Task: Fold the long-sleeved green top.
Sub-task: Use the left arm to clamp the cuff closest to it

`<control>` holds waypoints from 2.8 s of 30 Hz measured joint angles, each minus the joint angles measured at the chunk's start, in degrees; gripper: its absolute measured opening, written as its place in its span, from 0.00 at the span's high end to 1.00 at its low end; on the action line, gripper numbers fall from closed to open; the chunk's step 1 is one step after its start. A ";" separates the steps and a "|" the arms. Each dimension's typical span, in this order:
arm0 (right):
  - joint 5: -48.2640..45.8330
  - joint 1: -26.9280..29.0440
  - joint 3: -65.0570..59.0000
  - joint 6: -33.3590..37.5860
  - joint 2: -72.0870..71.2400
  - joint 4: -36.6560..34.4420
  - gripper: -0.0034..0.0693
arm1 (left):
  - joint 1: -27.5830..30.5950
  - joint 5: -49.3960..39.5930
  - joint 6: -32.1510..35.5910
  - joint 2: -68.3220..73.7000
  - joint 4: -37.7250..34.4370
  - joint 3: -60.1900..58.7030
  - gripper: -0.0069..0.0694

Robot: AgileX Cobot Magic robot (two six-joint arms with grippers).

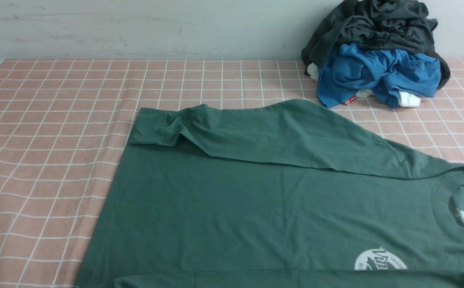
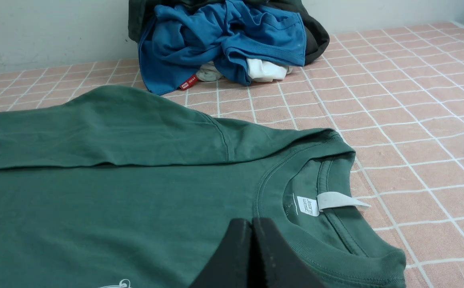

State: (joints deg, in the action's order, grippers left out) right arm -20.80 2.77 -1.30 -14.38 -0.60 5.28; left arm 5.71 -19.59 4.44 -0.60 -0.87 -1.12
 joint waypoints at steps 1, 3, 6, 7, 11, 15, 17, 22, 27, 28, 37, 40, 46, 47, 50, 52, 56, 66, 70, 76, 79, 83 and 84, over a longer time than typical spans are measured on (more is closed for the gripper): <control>0.00 0.00 0.00 0.00 0.00 0.00 0.97 | 0.00 0.00 0.00 0.00 0.00 0.00 0.91; 0.00 0.00 0.00 0.00 0.00 0.00 0.97 | 0.00 0.00 0.00 0.00 0.00 0.00 0.91; 0.00 0.00 0.00 0.00 0.00 0.00 0.97 | 0.00 0.00 0.00 0.00 0.00 0.00 0.91; 0.00 0.00 0.00 0.00 0.00 0.00 0.97 | 0.00 0.00 0.00 0.00 0.00 0.00 0.91; 0.00 0.00 0.00 0.00 0.00 0.00 0.97 | 0.00 0.00 0.00 0.00 0.00 0.00 0.91; 0.00 0.00 0.00 0.00 0.00 0.00 0.97 | 0.00 0.00 0.00 0.00 0.00 0.00 0.91; 0.00 0.00 0.00 0.00 0.00 0.00 0.97 | 0.00 0.00 0.00 0.00 0.00 0.00 0.91; 0.00 0.00 0.00 0.00 0.00 0.00 0.97 | 0.00 0.00 0.00 0.00 -0.05 0.00 0.91; 0.00 0.00 0.00 0.00 0.00 0.00 0.97 | 0.00 0.00 0.00 0.00 -0.05 0.00 0.91; 0.00 0.00 0.00 0.00 0.00 0.00 0.97 | 0.00 0.00 0.00 0.00 -0.05 0.00 0.91; 0.00 0.00 0.00 0.00 0.00 0.00 0.97 | -2.24 0.00 0.00 0.00 -0.05 0.00 0.91; 0.00 0.00 0.00 0.00 0.00 0.00 0.97 | -2.96 0.00 0.00 0.00 -0.05 0.00 0.91; 0.00 0.00 0.00 -0.07 0.00 0.00 0.97 | -2.96 0.00 0.00 0.00 -0.05 0.00 0.91; 0.00 0.00 0.00 -0.18 0.00 0.00 0.97 | -2.96 0.00 0.00 0.00 -0.05 0.00 0.91; 0.00 0.00 0.00 -0.37 0.00 0.00 0.97 | -2.96 0.00 0.00 0.00 -0.05 0.00 0.91; 0.00 0.00 0.00 -0.42 0.00 0.00 0.97 | -2.96 0.00 0.00 0.00 -0.05 0.00 0.91; 0.00 0.00 0.00 -0.42 0.00 0.00 0.97 | -2.96 0.00 0.00 0.00 -0.05 0.00 0.91; 0.00 0.00 0.00 -1.31 0.00 0.00 0.97 | -2.96 0.00 0.34 0.00 0.22 0.00 0.91; 0.00 0.00 0.00 -2.90 0.00 -0.12 0.97 | -2.96 1.39 -4.44 0.00 -4.77 -0.25 0.91; 0.06 0.00 0.00 -13.14 0.00 -8.05 0.97 | -2.96 3.81 -24.13 0.00 -32.79 -0.56 0.91; 0.02 0.00 0.00 -21.42 0.00 -20.32 0.97 | -2.96 4.21 -26.12 0.00 -39.38 -0.56 0.91; 0.21 0.00 -0.10 -29.35 0.00 -33.84 0.97 | -2.96 4.85 -25.51 0.00 -41.20 -0.56 0.91; 0.37 0.00 -0.10 -29.61 0.00 -34.56 0.97 | -2.96 4.85 -25.51 0.00 -41.18 -0.56 0.91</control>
State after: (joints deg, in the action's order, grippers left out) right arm -20.44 2.77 -1.41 -43.99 -0.60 -29.28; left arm 2.75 -14.74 -21.07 -0.60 -42.04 -1.68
